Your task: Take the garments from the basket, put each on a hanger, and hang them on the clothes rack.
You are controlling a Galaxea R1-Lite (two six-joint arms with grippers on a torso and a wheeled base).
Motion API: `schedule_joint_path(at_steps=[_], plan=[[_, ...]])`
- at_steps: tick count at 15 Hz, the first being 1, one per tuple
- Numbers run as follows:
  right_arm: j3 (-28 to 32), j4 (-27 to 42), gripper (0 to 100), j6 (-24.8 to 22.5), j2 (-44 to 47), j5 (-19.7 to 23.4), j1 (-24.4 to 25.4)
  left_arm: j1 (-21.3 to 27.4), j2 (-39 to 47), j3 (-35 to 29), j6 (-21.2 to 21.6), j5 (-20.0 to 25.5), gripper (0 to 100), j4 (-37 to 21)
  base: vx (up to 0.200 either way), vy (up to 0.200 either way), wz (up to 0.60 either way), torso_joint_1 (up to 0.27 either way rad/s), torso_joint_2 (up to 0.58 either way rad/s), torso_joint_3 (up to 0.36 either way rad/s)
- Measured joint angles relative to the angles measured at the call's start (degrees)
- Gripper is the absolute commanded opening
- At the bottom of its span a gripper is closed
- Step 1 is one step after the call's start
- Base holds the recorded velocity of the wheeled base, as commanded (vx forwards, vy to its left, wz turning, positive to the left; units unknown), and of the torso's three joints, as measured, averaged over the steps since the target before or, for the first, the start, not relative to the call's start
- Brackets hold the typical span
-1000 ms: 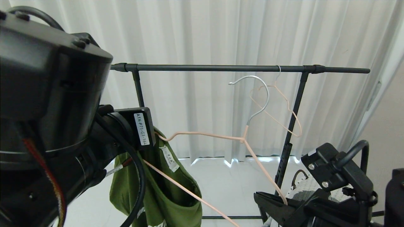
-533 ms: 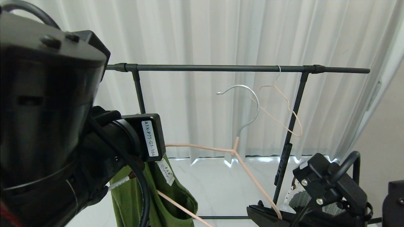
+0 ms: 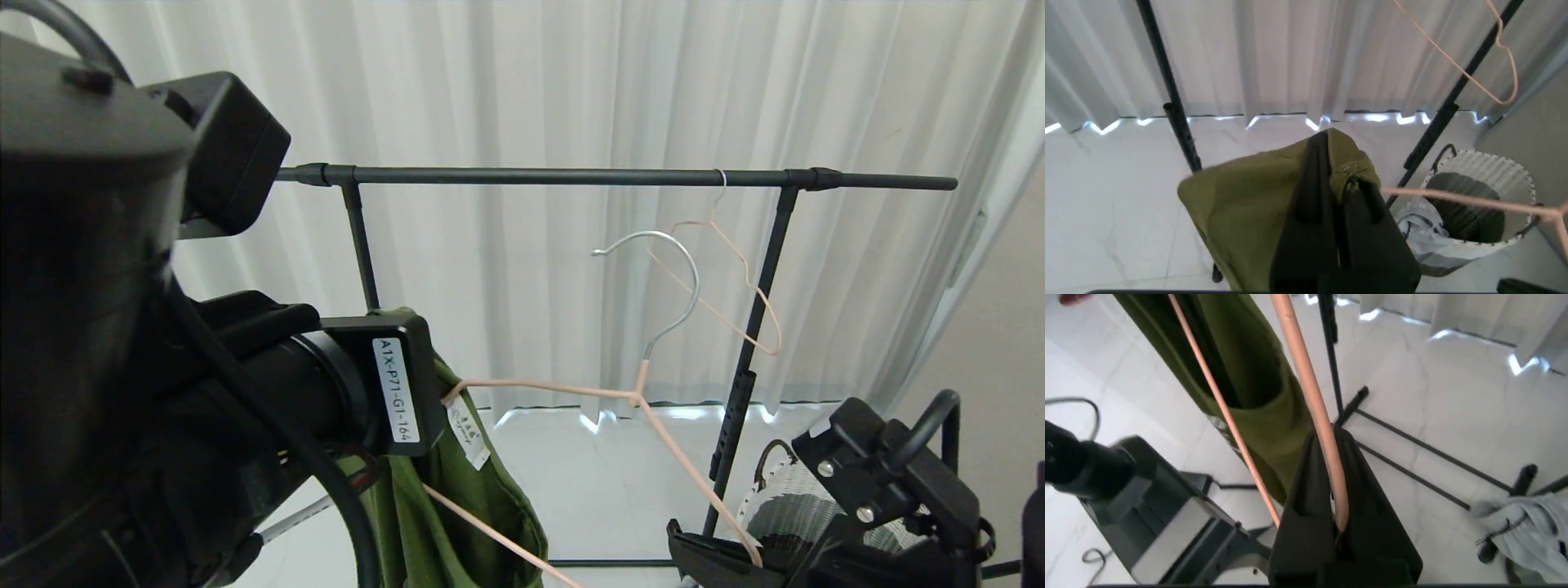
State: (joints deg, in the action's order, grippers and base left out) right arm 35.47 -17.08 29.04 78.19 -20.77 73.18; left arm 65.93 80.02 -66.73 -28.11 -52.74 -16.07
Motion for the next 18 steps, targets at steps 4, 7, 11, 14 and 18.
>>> schedule_joint_path(at_steps=[4, 7, 11, 14, 18], plan=[[1.04, -1.17, 0, -0.11, 0.66, 0.55, -0.13, 2.43, 0.0, 0.13, 0.56, 1.54, 0, 3.89, 0.0, 0.0, 0.0, 0.0, 0.0, 0.0], [4.35, -3.28, 0, -0.2, 5.05, 0.77, 0.83, 3.06, 0.41, 0.2, 1.65, 2.62, 0, 6.92, 0.0, 0.0, 0.0, 0.0, 0.0, 0.0], [10.22, -5.55, 0, -0.44, 13.01, 0.85, 4.0, 5.66, 0.4, 0.11, 1.6, 2.68, 0, 6.96, 0.0, 0.0, 0.0, 0.0, 0.0, 0.0], [12.13, -5.96, 0, -0.61, 15.93, 0.59, 4.55, 8.52, 0.33, 0.09, 1.6, 2.66, 0, 7.01, 0.0, 0.0, 0.0, 0.0, 0.0, 0.0], [12.12, -5.91, 0, -0.74, 16.15, -1.41, 3.78, 9.2, -0.41, 1.46, 1.51, 2.51, 0, 6.96, 0.0, 0.0, 0.0, 0.0, 0.0, 0.0]])
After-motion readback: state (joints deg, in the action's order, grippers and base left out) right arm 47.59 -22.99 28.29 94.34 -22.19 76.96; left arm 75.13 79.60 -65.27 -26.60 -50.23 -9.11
